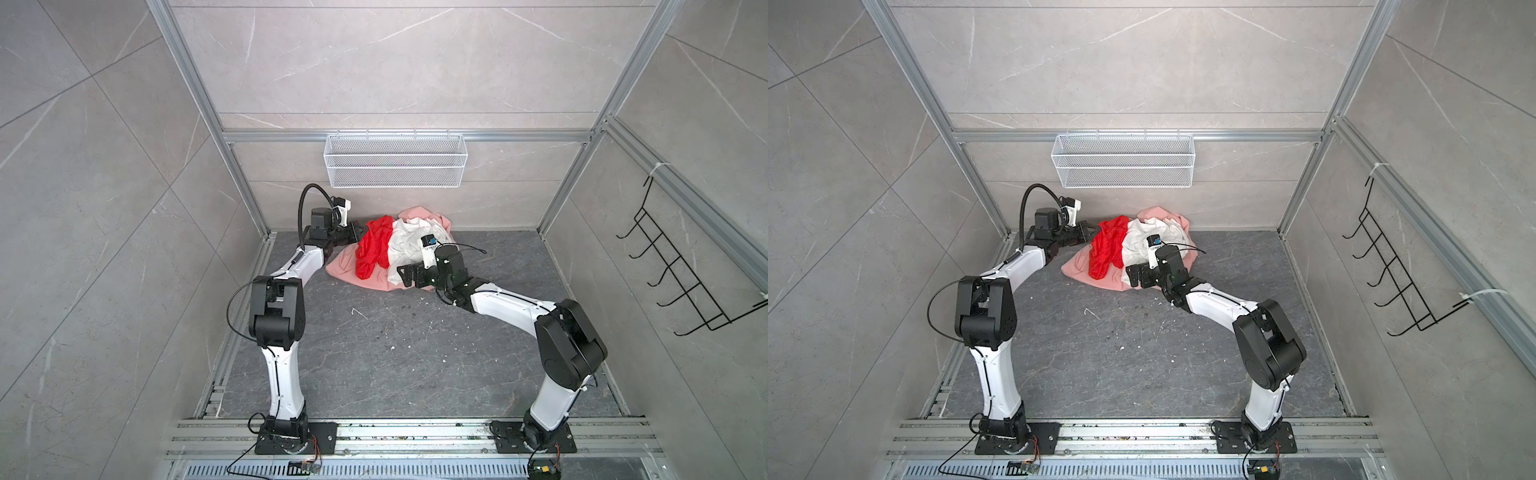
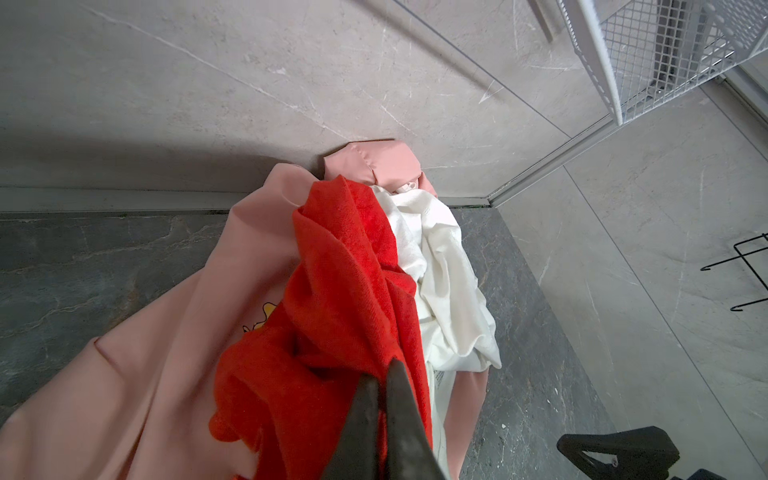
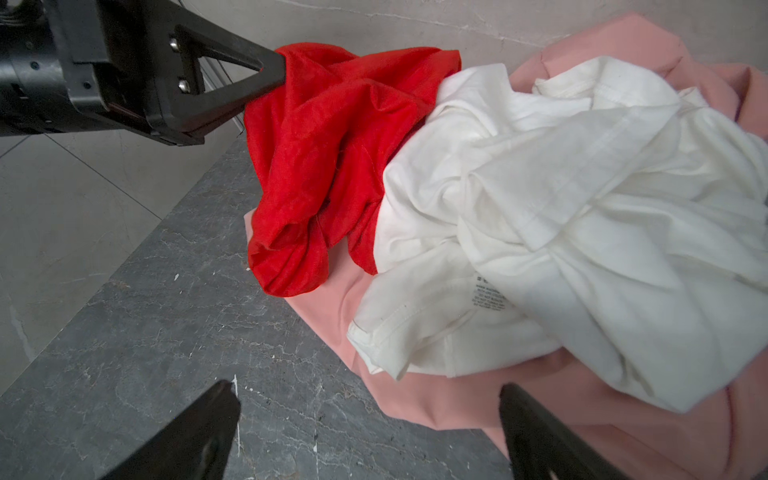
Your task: Pick out a specific cloth from the pile
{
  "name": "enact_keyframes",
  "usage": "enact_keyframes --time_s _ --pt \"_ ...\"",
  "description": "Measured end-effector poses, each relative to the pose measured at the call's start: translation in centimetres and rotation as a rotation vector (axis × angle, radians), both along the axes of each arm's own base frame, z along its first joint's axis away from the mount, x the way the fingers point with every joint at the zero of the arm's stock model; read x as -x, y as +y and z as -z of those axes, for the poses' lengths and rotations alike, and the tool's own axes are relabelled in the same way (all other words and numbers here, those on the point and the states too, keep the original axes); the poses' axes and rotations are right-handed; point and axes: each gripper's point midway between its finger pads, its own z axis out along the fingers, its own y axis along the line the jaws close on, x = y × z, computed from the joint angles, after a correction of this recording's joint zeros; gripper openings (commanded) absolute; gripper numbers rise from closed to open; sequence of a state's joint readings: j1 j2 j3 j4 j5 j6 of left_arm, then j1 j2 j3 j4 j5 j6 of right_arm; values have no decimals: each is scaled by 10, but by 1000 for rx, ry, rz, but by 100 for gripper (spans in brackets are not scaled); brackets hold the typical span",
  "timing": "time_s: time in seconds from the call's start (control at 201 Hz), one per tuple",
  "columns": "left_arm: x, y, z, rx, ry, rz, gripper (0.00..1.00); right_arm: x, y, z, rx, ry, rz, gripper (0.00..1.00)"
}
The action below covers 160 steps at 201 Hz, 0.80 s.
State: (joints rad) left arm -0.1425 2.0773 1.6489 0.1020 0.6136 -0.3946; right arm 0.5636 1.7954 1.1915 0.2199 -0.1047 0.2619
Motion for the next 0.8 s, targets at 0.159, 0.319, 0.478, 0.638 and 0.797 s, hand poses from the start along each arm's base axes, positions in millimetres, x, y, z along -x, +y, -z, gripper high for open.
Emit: enact_keyframes --time_s 0.159,0.319,0.478,0.638,0.797 --pt "2 0 -15 6 -28 1 0 0 0 0 0 0 0 100" --pt "5 -1 -28 15 -51 5 0 1 1 0 0 0 -3 99" --pt "6 -4 -34 32 -58 14 0 1 2 0 0 0 -5 100" --pt "6 -4 -36 41 -58 11 0 1 2 0 0 0 -5 100" --pt "8 -9 -38 45 -57 19 0 1 2 0 -1 0 -5 100"
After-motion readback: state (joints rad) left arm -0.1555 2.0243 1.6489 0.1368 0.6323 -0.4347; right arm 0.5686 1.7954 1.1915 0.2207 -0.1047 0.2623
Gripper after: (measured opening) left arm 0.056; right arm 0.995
